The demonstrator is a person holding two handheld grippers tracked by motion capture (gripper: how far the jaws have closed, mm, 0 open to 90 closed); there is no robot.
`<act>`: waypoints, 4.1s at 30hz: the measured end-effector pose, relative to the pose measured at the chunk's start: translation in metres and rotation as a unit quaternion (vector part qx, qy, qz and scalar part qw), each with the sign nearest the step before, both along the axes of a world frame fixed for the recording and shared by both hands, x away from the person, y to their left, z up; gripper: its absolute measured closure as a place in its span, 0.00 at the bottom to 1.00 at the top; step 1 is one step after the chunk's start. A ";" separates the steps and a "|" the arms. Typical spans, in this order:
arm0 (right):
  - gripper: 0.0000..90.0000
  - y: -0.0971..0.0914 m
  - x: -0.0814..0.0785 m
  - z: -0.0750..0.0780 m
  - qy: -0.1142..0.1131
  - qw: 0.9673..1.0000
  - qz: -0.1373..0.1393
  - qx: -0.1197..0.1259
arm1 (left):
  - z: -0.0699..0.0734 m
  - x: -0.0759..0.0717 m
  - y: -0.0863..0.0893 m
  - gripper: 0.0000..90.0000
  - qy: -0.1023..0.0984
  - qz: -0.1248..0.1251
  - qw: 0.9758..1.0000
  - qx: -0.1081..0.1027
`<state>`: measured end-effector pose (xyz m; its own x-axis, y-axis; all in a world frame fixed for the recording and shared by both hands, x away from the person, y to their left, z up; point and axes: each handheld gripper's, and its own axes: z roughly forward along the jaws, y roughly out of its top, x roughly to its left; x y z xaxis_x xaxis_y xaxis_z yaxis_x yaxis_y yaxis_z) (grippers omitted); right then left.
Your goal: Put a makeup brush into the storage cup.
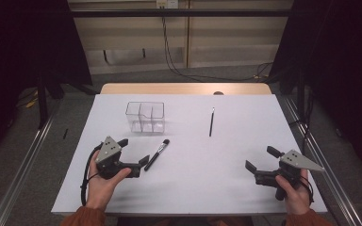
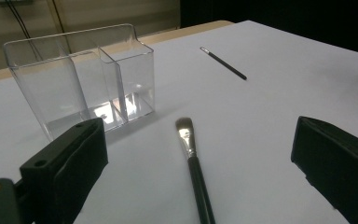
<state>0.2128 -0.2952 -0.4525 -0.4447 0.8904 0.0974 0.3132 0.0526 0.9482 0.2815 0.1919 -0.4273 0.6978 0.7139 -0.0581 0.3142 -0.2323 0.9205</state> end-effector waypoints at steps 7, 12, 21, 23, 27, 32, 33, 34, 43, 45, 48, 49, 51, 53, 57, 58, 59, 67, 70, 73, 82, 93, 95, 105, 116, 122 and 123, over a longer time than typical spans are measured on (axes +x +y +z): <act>0.00 0.000 0.001 0.000 0.001 1.000 0.002 -0.002 | 0.003 0.012 -0.007 0.04 -0.004 0.005 1.000 0.009; 0.00 0.001 0.001 -0.001 0.003 1.000 0.003 -0.003 | 0.003 0.024 -0.015 0.04 0.010 -0.005 1.000 0.028; 0.00 0.001 0.002 -0.001 0.002 1.000 0.003 -0.002 | 0.005 0.043 -0.030 0.04 0.004 -0.009 1.000 0.025; 0.00 0.001 0.002 -0.001 0.003 1.000 0.004 -0.003 | 0.005 0.048 -0.034 0.04 0.010 -0.021 0.999 0.030; 0.00 0.000 0.002 -0.001 0.003 1.000 0.003 -0.002 | 0.005 0.052 -0.041 0.04 0.013 -0.022 0.999 0.036; 0.00 0.001 0.001 -0.001 0.003 1.000 0.005 -0.003 | 0.007 0.058 -0.052 0.03 0.015 -0.032 0.998 0.051; 0.00 0.001 0.001 -0.001 0.002 1.000 0.004 -0.004 | 0.007 0.059 -0.054 0.03 0.020 -0.034 0.998 0.053; 0.00 0.001 0.001 -0.001 0.003 1.000 0.003 -0.003 | 0.008 0.060 -0.056 0.03 0.029 -0.040 0.997 0.057; 0.00 0.001 0.001 -0.001 0.004 1.000 0.004 -0.004 | 0.006 0.064 -0.067 0.04 0.064 -0.057 0.991 0.105; 0.00 0.001 0.001 -0.001 0.004 1.000 0.004 -0.004 | 0.007 0.066 -0.067 0.05 0.073 -0.055 0.988 0.121; 0.00 0.001 0.001 -0.001 0.003 1.000 0.005 -0.004 | 0.009 0.069 -0.070 0.06 0.097 -0.058 0.985 0.129; 0.00 0.001 0.001 -0.001 0.004 1.000 0.005 -0.004 | 0.010 0.071 -0.071 0.07 0.104 -0.056 0.984 0.132; 0.00 0.001 0.001 -0.001 0.003 1.000 0.005 -0.004 | 0.009 0.073 -0.071 0.07 0.117 -0.057 0.982 0.136; 0.00 0.001 0.001 -0.001 0.003 1.000 0.004 -0.004 | 0.009 0.075 -0.071 0.07 0.127 -0.060 0.980 0.140; 0.00 0.001 0.001 -0.001 0.004 1.000 0.005 -0.004 | 0.011 0.078 -0.074 0.07 0.132 -0.055 0.975 0.170; 0.00 0.001 0.001 -0.001 0.004 1.000 0.006 -0.005 | 0.011 0.079 -0.075 0.07 0.135 -0.051 0.974 0.177; 0.00 0.001 0.001 -0.001 0.004 1.000 0.006 -0.004 | 0.011 0.080 -0.076 0.07 0.139 -0.048 0.972 0.183; 0.00 0.002 0.001 -0.001 0.006 1.000 0.007 -0.006 | 0.003 0.092 -0.089 0.09 0.193 -0.049 0.950 0.242; 0.00 0.001 0.001 -0.001 0.006 1.000 0.006 -0.006 | 0.000 0.099 -0.090 0.09 0.217 -0.040 0.942 0.254; 0.00 0.001 0.000 -0.001 0.005 1.000 0.008 -0.008 | -0.003 0.105 -0.088 0.09 0.249 -0.049 0.933 0.254; 0.00 0.002 0.001 -0.002 0.012 1.000 0.009 -0.014 | -0.011 0.109 -0.092 0.08 0.284 -0.060 0.913 0.287; 0.00 0.003 0.002 -0.003 0.016 1.000 0.010 -0.017 | -0.020 0.112 -0.100 0.15 0.300 -0.057 0.899 0.314; 0.00 0.003 0.002 -0.003 0.017 1.000 0.011 -0.017 | -0.020 0.113 -0.099 0.21 0.306 -0.060 0.896 0.315; 0.00 0.004 0.002 -0.004 0.018 1.000 0.015 -0.020 | -0.024 0.116 -0.109 0.39 0.306 -0.050 0.889 0.338; 0.00 0.004 0.001 -0.004 0.020 0.999 0.020 -0.024 | -0.022 0.118 -0.117 0.52 0.326 -0.049 0.875 0.354; 0.00 0.005 0.002 -0.004 0.023 0.999 0.022 -0.023 | -0.020 0.117 -0.120 0.69 0.330 -0.049 0.873 0.356; 0.00 0.005 0.002 -0.004 0.023 0.999 0.022 -0.023 | -0.020 0.117 -0.120 0.71 0.331 -0.049 0.873 0.355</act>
<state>0.2146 -0.2901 -0.4569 -0.4792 0.8742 0.0778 0.3527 0.1107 0.9292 0.3988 0.0715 -0.4477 0.7392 0.6724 -0.0391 0.6691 -0.7264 0.1571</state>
